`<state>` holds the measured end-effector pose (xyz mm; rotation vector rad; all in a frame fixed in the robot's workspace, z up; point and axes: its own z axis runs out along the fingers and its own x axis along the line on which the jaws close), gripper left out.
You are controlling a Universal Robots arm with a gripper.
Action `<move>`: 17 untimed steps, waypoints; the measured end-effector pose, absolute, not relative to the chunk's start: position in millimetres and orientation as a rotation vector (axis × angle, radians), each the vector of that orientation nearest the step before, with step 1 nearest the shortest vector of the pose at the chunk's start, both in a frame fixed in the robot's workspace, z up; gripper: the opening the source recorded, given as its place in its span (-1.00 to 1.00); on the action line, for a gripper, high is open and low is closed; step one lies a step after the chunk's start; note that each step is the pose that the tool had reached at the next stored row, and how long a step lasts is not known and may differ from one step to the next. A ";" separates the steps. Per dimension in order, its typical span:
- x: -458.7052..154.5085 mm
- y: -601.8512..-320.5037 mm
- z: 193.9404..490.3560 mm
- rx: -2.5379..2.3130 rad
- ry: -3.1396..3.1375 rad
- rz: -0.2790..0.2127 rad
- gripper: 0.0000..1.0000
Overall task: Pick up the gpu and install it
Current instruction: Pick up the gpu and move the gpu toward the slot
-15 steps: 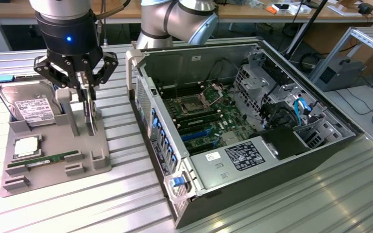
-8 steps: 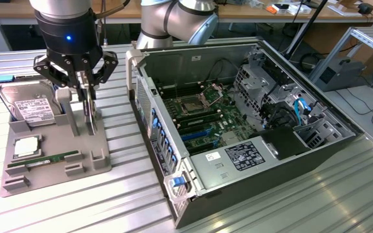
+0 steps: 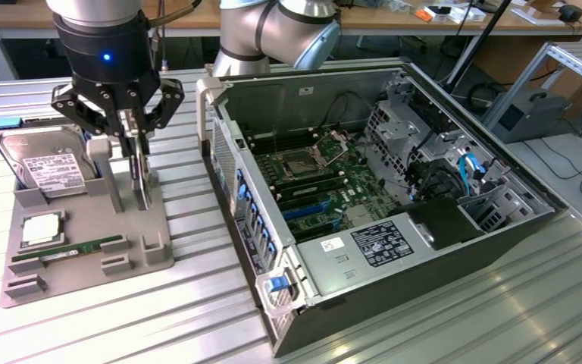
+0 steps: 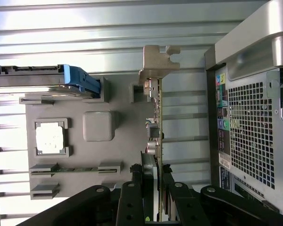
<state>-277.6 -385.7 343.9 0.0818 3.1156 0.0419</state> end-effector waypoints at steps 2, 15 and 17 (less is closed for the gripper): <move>-277.6 -385.7 344.3 0.082 3.116 0.042 -0.47; -277.6 -385.7 348.8 0.082 3.116 0.042 -0.47; -277.6 -385.7 349.8 0.082 3.116 0.042 -0.47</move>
